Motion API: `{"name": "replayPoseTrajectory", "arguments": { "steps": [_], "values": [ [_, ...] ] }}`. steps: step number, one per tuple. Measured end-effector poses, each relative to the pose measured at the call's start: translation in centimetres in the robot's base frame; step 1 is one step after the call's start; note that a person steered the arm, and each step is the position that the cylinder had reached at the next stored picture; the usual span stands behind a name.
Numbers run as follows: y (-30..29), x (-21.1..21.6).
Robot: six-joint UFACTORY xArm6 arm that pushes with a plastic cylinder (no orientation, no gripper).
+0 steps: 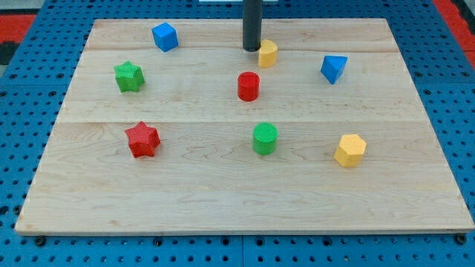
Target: Move the red star slightly up
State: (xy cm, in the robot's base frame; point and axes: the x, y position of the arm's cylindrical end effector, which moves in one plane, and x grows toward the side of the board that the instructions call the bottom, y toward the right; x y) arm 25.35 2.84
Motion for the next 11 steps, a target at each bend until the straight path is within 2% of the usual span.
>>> {"name": "replayPoseTrajectory", "arguments": {
  "steps": [1,2,3,4,5,7,8,9,10,11],
  "values": [
    [3.7,0.3],
    [2.7,4.5],
    [-0.7,6.8],
    [5.5,9.4],
    [7.0,16.0],
    [-7.6,19.5],
    [-6.3,29.2],
    [-16.7,30.9],
    [-19.3,28.4],
    [-17.5,26.1]
  ]
}}
